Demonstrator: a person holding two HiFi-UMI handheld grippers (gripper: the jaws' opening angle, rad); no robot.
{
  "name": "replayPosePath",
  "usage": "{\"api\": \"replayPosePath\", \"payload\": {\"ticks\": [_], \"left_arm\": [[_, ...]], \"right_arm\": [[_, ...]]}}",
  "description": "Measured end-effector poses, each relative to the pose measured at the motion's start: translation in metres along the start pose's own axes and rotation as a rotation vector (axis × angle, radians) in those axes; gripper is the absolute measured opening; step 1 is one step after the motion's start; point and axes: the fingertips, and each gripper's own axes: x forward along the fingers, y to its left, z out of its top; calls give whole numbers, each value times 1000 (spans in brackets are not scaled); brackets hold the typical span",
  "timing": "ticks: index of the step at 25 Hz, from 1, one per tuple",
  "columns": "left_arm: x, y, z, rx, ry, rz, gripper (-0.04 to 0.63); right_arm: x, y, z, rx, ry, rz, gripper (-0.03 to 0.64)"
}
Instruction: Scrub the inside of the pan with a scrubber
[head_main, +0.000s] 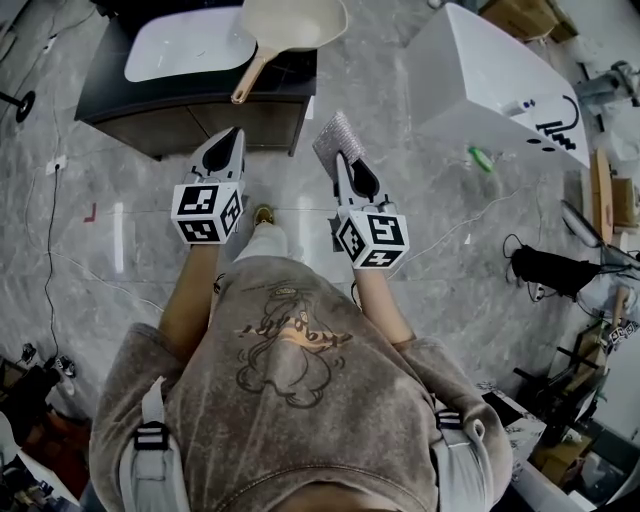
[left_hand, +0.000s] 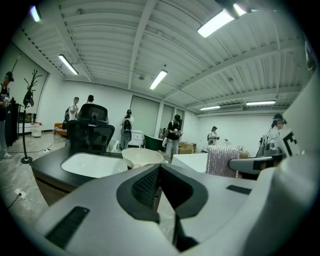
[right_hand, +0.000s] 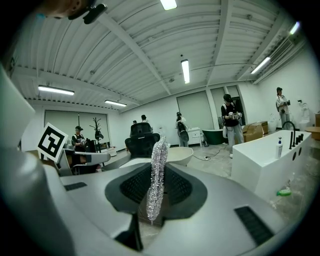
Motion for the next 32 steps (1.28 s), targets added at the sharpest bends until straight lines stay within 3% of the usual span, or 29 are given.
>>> {"api": "replayPosePath", "payload": {"ticks": [13, 22, 32], "left_arm": [[82, 66, 33, 11, 7, -51, 17], [128, 73, 42, -1, 1, -88, 17], [189, 87, 56, 3, 0, -72, 17]], "right_arm": [[103, -8, 33, -9, -3, -29, 84], [139, -32, 47, -12, -9, -34, 84], [199, -73, 66, -28, -17, -1, 84]]}}
